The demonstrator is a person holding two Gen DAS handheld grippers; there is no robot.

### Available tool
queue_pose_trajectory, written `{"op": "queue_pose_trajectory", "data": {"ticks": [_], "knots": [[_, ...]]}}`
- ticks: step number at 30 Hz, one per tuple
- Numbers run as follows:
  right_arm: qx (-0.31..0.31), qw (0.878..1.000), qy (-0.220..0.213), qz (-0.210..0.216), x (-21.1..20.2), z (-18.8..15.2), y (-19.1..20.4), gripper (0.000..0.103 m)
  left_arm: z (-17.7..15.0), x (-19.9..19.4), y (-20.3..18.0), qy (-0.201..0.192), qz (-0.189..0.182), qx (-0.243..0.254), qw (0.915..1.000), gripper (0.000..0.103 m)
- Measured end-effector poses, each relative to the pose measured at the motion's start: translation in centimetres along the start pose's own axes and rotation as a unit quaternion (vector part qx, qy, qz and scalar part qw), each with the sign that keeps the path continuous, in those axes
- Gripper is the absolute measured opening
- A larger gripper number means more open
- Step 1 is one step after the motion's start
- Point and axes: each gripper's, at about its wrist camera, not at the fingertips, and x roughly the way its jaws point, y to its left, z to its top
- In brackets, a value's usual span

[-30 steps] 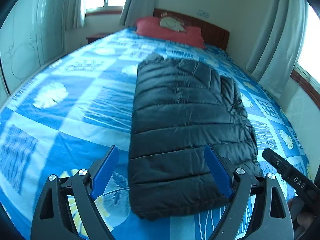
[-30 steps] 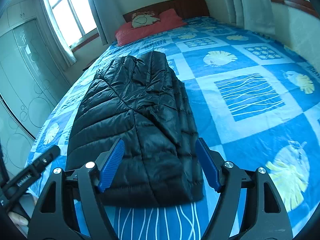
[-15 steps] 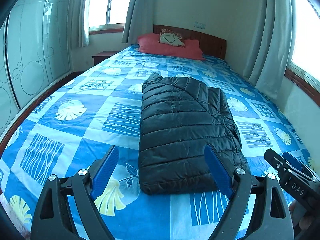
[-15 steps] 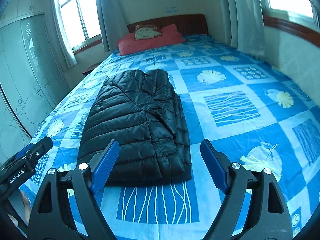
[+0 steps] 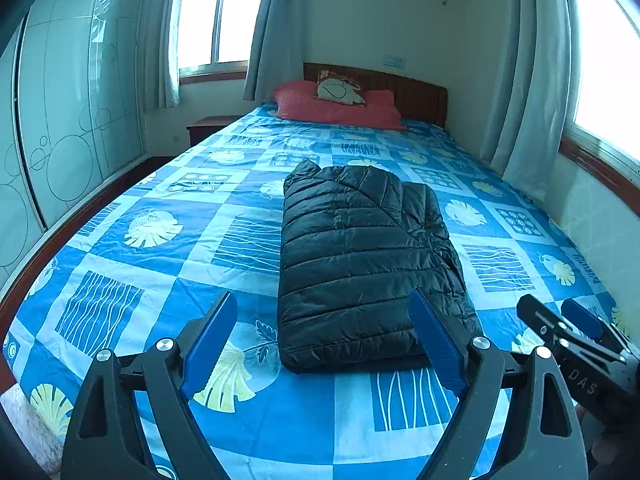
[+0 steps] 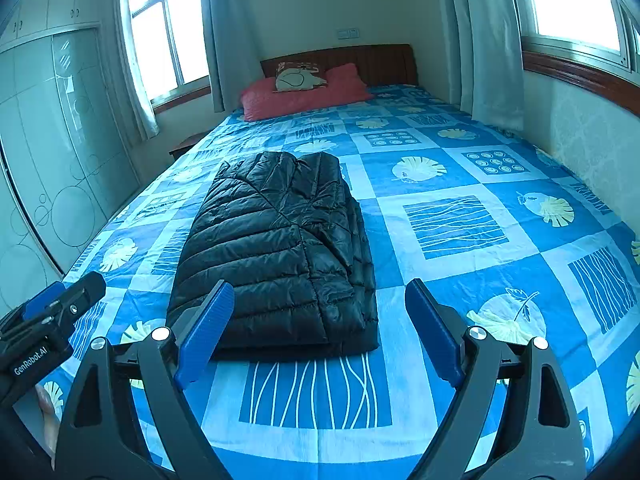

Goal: Fold large clothes

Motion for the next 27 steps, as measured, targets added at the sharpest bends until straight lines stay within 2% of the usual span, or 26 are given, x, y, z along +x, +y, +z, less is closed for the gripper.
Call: {"op": "queue_pose_trajectory", "data": {"ticks": [27], "knots": [[-0.022,1.000,-0.009,-0.002,-1.2,-0.5,1.6,0.088,-0.5,-0.5,-0.1,-0.002,0.000,-0.002,1.0000,0.086]]}}
